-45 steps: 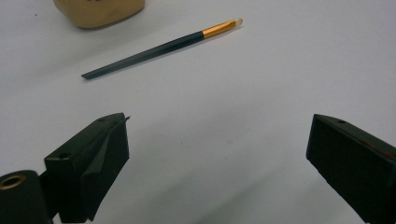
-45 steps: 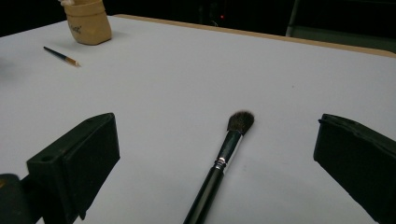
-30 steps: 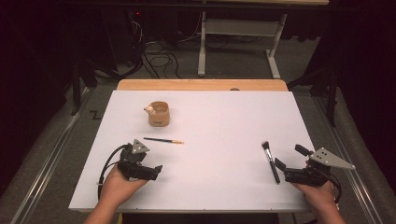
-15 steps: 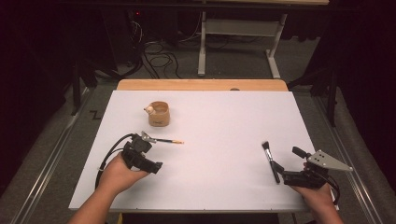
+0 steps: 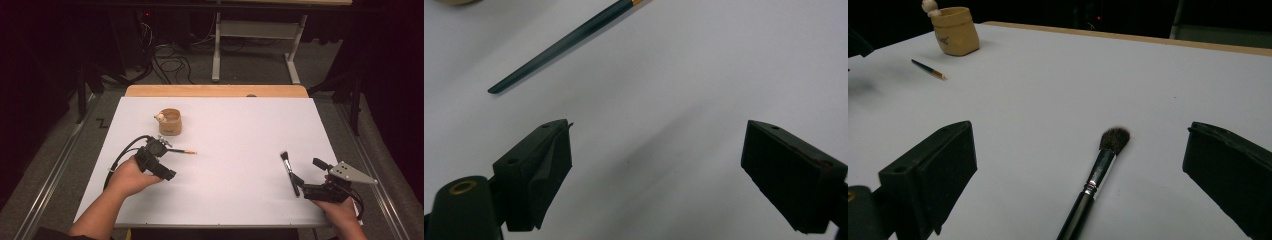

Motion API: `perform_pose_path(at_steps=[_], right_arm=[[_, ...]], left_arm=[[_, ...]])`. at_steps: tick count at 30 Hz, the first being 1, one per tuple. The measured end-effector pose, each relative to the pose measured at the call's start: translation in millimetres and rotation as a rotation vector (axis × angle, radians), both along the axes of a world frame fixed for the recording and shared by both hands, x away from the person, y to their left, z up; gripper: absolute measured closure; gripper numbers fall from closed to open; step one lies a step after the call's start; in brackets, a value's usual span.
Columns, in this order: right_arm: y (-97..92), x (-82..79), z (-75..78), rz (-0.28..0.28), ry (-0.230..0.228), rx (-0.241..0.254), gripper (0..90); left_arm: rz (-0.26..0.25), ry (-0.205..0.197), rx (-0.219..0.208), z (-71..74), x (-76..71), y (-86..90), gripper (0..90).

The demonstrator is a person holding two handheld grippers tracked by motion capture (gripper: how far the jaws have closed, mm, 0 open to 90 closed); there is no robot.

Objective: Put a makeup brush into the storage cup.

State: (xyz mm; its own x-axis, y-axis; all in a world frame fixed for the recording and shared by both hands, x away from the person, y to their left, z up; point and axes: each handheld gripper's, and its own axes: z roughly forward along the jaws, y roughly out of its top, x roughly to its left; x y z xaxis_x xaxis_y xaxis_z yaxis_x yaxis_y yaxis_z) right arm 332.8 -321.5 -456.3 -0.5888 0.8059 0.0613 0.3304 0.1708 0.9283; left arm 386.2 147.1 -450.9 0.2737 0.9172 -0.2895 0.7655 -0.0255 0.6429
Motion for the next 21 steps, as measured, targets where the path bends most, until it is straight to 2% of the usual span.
perform_pose_path(at_steps=[6, 16, 21], right_arm=[[0.6, -1.0, 0.5, -0.001, -0.001, 0.002, 1.5], [0.7, -1.3, 1.3, 0.001, -0.007, 0.005, 1.5], [0.8, -2.7, 1.3, 0.001, -0.004, 0.006, 1.5]], left_arm=[[-0.008, 0.021, -0.027, 3.5, 13.9, -0.9, 13.2], [-0.012, -0.004, -0.034, 0.5, 34.6, -3.0, 15.8], [-0.01, 0.004, -0.034, -4.5, 46.9, -4.7, 17.2]])
